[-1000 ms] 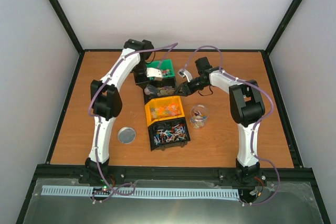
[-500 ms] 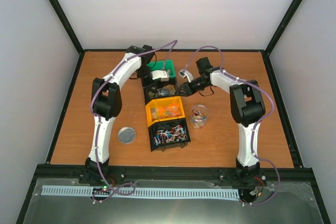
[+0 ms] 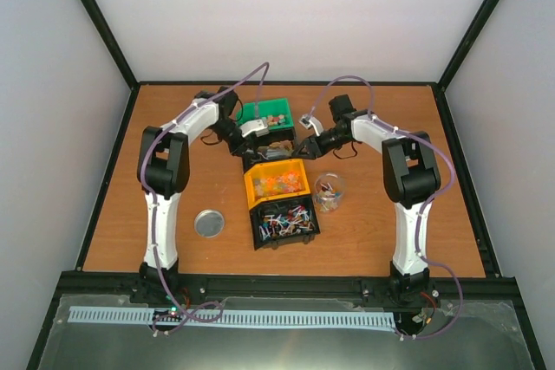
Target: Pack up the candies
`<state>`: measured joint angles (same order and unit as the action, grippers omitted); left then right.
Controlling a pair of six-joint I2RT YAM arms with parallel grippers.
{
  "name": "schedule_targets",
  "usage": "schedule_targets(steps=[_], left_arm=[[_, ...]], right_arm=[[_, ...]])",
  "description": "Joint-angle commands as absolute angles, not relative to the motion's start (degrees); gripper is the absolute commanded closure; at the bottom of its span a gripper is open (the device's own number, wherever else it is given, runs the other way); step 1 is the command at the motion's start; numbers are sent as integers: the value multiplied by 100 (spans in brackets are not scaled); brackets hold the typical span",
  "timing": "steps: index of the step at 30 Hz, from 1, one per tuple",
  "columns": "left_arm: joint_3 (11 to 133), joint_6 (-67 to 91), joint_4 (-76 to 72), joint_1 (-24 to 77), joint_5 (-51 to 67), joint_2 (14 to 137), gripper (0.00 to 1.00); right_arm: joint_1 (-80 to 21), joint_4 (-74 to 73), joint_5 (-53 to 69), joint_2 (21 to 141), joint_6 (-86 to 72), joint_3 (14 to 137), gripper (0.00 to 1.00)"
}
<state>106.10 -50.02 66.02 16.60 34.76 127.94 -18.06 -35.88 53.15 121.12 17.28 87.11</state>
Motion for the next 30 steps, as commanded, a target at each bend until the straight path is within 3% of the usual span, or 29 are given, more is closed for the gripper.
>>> schedule_targets(steps=[1,8,17,30], left_arm=[[10011,-4922,5056,1583,4354,12372,99],[9499,-4724,4325,1437,4657,12078,99],[9376,-5080,4516,1200,4787,11916,99],[8658,-5632,4346,886,4971,11453,99]], right_arm=[[-1749,-3750,5583,11892,2029,8594,54],[-1650,-3842,5778,11747,2137,8628,40],[-1622,-4030,5693,11765,2185,8711,19],[-1439,-4064,5768,11574,2227,8701,13]])
